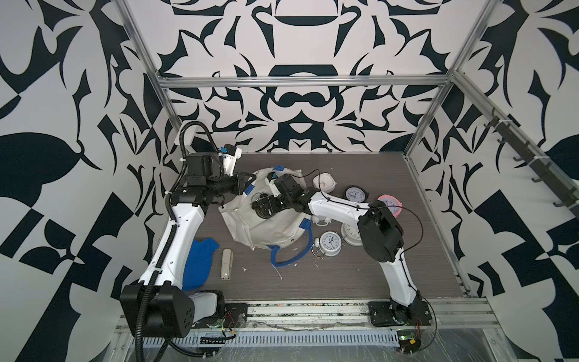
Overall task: Take the alarm clock out of the canvas bag
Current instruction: Pick up the alarm from the canvas bag.
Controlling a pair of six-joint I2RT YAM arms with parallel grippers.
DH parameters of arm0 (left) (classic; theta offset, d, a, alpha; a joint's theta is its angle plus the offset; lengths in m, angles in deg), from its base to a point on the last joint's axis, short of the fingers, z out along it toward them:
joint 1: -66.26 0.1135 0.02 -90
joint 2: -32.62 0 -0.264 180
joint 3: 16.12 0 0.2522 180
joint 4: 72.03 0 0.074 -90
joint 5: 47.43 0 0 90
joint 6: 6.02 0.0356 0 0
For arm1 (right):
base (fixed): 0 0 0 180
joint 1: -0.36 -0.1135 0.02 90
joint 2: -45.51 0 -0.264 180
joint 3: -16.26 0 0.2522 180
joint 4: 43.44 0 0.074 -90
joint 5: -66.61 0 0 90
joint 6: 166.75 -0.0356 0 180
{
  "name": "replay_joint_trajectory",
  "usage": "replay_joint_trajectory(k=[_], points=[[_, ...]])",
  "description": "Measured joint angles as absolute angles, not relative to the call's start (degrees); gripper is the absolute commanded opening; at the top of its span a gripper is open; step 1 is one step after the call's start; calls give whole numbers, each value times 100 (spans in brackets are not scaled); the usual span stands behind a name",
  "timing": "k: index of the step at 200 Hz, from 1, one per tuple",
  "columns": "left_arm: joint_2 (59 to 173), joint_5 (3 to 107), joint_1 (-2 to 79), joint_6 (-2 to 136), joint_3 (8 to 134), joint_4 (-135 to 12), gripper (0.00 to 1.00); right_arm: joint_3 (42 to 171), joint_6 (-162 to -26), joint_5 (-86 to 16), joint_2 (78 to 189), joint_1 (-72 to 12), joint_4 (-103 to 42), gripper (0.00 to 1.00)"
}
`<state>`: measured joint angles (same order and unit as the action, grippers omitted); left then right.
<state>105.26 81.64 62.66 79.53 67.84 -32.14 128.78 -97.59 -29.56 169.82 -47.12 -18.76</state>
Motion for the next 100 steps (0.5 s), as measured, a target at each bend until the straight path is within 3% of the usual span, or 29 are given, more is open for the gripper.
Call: replay_joint_trajectory(k=[43,100], points=[[10526,8256,6271,7979,6771,-3157,0,13252,-9783,-2744,17520,-4675,-1937,99],[10526,8308,6273,8006,6760,-3094,0,13252,-10043,-3354,17771,-4537,-2280,99]])
